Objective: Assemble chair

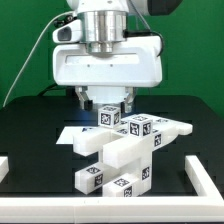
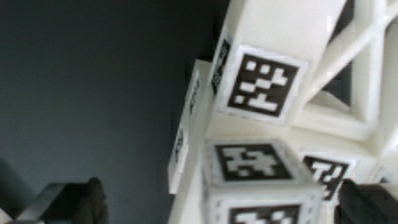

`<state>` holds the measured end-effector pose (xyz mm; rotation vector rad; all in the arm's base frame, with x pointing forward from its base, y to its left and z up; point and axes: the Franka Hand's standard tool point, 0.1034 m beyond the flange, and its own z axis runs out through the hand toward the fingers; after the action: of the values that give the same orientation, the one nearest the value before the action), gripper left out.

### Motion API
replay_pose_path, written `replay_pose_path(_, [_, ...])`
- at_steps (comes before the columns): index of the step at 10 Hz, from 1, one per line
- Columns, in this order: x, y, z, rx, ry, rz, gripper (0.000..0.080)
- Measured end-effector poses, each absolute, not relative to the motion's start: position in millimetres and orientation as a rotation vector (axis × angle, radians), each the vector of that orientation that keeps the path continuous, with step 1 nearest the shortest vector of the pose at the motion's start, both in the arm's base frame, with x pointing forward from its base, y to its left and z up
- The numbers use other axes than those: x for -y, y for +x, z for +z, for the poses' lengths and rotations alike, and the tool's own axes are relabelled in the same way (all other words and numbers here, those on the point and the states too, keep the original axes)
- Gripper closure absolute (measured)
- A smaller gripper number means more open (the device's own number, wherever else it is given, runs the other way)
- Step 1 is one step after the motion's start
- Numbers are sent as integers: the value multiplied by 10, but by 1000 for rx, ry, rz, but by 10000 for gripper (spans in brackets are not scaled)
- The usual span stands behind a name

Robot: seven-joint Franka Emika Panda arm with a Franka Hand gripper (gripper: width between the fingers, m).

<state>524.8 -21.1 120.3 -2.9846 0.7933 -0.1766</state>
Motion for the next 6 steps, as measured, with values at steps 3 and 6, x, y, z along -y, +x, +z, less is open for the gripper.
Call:
replay_pose_path(3, [232,5249,1167,-798,-2991,-171,151])
replay_pose_path(6, [232,5249,1166,-798,-2991,-171,518])
